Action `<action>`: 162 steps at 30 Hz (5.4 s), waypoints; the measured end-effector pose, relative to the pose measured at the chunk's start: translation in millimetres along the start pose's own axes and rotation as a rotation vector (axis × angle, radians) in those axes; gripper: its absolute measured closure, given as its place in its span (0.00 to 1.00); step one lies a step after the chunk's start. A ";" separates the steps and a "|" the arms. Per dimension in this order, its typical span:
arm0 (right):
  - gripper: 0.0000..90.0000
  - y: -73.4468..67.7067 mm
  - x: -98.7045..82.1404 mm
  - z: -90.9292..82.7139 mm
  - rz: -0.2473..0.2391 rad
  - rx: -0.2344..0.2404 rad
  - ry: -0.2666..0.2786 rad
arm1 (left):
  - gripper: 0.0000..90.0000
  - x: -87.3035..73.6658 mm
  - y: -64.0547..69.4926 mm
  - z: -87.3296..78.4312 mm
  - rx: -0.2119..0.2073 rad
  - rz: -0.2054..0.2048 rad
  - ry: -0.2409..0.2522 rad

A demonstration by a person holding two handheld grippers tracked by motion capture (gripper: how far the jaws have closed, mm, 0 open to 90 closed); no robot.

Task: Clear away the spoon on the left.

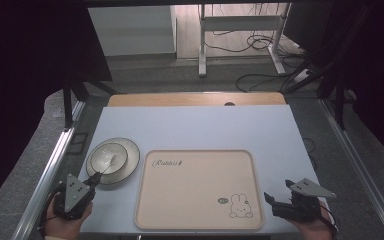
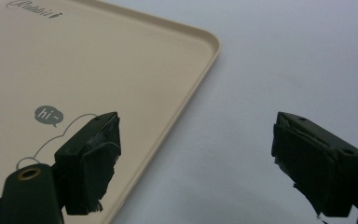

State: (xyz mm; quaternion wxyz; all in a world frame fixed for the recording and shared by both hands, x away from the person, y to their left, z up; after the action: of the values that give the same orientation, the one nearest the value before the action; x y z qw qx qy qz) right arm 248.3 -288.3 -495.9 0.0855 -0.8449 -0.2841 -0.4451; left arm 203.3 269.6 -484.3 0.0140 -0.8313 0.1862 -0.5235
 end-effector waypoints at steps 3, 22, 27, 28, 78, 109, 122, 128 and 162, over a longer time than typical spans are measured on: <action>0.17 0.1 -0.2 0.1 0.000 0.000 -0.001 | 0.99 1.5 -0.4 -1.0 0.002 -0.005 0.010; 0.18 0.5 -0.9 0.8 -0.013 -0.012 -0.007 | 0.99 17.7 2.8 -15.1 -0.016 -0.009 0.080; 0.17 0.5 -0.8 0.4 -0.015 -0.014 -0.005 | 0.99 22.1 3.9 -18.3 -0.025 -0.012 0.095; 0.17 0.5 -0.7 0.3 -0.016 -0.014 -0.003 | 0.99 23.3 4.3 -19.2 -0.031 -0.016 0.101; 0.18 1.2 -1.8 1.2 -0.024 -0.018 -0.011 | 0.99 62.7 55.5 1.5 -0.180 0.043 0.148; 0.17 0.9 -3.1 1.9 -0.027 -0.017 -0.018 | 0.99 59.1 85.2 28.4 -0.241 0.108 0.083; 0.17 0.9 -3.9 2.4 -0.027 -0.012 -0.024 | 0.99 48.7 93.6 37.3 -0.251 0.141 0.039; 0.17 0.4 -4.4 3.3 -0.027 -0.008 -0.029 | 0.99 43.4 101.6 40.0 -0.251 0.191 0.012; 0.17 -1.4 -6.9 6.0 -0.043 0.010 -0.055 | 0.77 10.7 121.6 63.9 -0.453 0.136 -0.296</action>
State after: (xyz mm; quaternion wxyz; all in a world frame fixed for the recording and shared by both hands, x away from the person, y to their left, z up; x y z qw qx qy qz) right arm 248.6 -287.5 -505.1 0.0722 -0.8500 -0.3067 -0.4221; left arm 227.6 142.0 -530.5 -0.1101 -0.8663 0.3496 -0.3394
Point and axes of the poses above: each handheld gripper's, and its own axes: z roughly forward along the jaws, x roughly out of its top, y roughly to its right, the point moved 3 cm from there along z, roughly forward along the jaws, and after that the axes turned 5 degrees about -z, right-handed, at the moved point
